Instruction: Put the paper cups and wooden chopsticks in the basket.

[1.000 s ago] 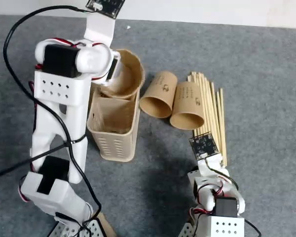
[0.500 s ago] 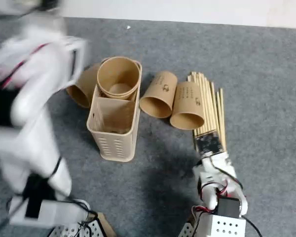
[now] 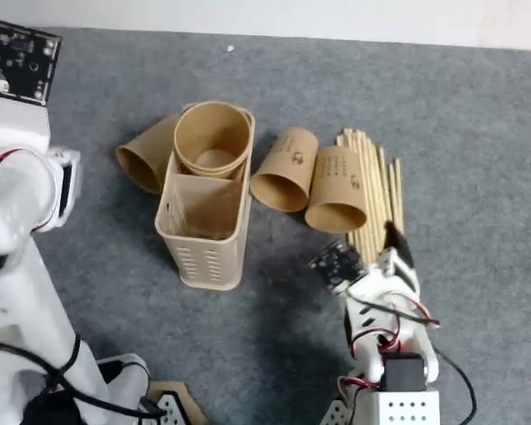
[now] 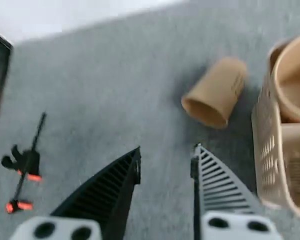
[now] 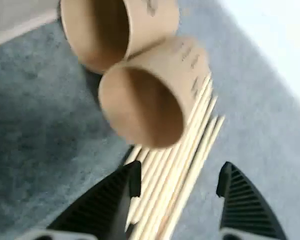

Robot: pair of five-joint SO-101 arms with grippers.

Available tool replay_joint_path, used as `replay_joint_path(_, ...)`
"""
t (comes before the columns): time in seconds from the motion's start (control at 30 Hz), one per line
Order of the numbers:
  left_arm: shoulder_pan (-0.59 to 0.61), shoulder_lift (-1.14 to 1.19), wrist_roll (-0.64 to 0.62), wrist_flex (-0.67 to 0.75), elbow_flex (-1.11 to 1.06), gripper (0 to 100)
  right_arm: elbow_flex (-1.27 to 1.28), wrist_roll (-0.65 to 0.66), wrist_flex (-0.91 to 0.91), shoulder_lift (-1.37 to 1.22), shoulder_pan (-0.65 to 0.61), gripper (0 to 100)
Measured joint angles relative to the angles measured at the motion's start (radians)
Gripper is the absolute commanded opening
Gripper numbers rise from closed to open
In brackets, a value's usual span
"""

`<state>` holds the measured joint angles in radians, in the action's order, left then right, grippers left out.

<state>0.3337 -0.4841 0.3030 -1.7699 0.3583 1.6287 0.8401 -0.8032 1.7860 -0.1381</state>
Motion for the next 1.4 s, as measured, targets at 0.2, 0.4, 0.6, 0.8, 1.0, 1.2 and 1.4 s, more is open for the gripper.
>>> replay_joint_path(0.2, 0.083, 0.0, 0.049, 0.02, -0.1, 20, -0.123, 0.055, -0.017, -0.199, -0.009, 25.1)
replay_joint_path(0.4, 0.104, 0.0, 0.049, 0.061, -0.169, 20, -0.413, 0.101, 0.018, -0.677, -0.066, 25.1)
replay_joint_path(0.6, 0.152, 0.0, 0.094, 0.071, -0.187, 20, -0.506, 0.173, 0.203, -1.045, -0.068, 25.1)
replay_joint_path(0.8, 0.172, 0.0, 0.104, 0.078, -0.193, 20, -0.534, 0.181, 0.413, -1.312, -0.057, 25.0)
replay_joint_path(1.0, 0.172, 0.0, 0.104, 0.078, -0.193, 19, -0.651, 0.181, 0.566, -1.516, -0.017, 14.2)
replay_joint_path(1.2, 0.172, 0.0, 0.104, 0.078, -0.196, 19, -0.793, 0.176, 0.577, -1.628, 0.023, 0.5)
replay_joint_path(1.4, 0.172, 0.0, 0.104, 0.078, -0.196, 19, -0.927, -0.057, 0.417, -1.556, 0.074, 0.7)
